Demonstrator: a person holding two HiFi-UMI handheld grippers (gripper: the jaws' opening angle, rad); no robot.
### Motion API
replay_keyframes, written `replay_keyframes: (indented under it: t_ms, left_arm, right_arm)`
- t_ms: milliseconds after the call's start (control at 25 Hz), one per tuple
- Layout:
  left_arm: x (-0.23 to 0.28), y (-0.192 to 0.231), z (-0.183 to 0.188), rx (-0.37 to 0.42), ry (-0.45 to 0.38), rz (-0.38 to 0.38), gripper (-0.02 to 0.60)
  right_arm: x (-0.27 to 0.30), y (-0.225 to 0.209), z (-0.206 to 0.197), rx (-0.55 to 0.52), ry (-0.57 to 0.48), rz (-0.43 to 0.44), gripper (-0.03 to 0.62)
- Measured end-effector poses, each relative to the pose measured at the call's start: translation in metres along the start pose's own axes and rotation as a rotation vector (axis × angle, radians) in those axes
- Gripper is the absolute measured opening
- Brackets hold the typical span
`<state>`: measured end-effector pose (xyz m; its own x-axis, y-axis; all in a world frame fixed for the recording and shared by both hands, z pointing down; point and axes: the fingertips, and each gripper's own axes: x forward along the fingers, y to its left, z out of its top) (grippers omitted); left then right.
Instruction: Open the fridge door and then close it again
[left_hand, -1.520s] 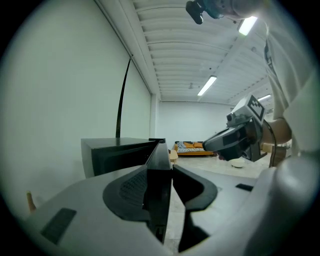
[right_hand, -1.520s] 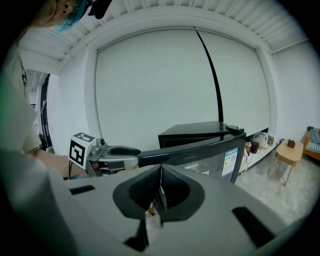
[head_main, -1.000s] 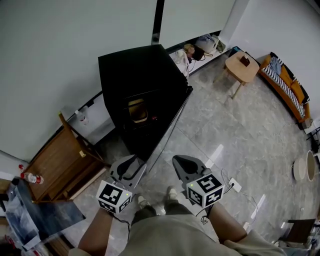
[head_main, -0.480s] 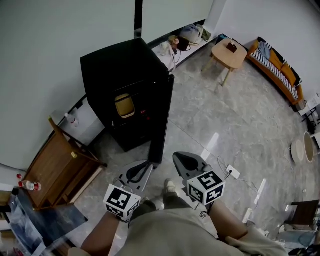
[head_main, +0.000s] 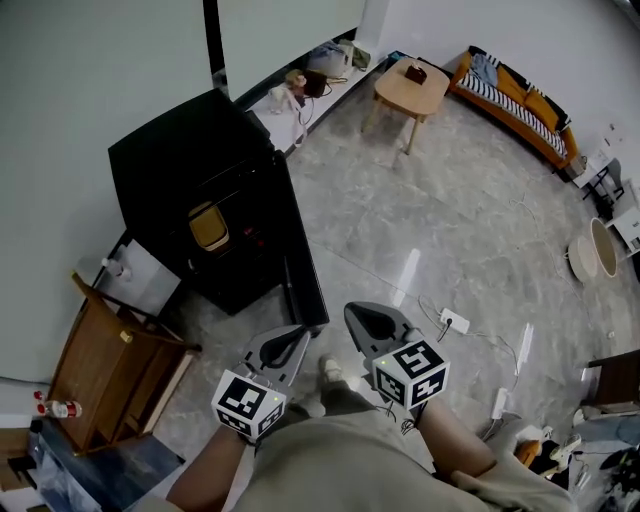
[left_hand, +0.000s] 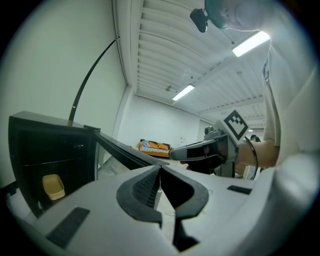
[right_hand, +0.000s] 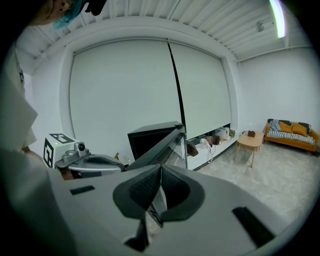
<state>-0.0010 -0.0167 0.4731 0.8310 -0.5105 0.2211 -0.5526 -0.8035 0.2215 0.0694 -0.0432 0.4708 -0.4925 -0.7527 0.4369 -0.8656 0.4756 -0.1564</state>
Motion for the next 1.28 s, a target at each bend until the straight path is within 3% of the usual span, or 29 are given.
replay_keyframes:
  t_ms: [600,1280]
  left_arm:
    - [0.105,-0.056,0.011,0.060,0.039,-0.172,0.008]
    - [0.227,-0.080,0.029,0.097,0.051,-0.193,0.008]
  right_arm:
    - [-0.051,-0.096,-0.005,0.061,-0.031,-0.129,-0.003]
    - [-0.084,-0.201,-0.007,0.101,-0.073,-0.190,-0.003]
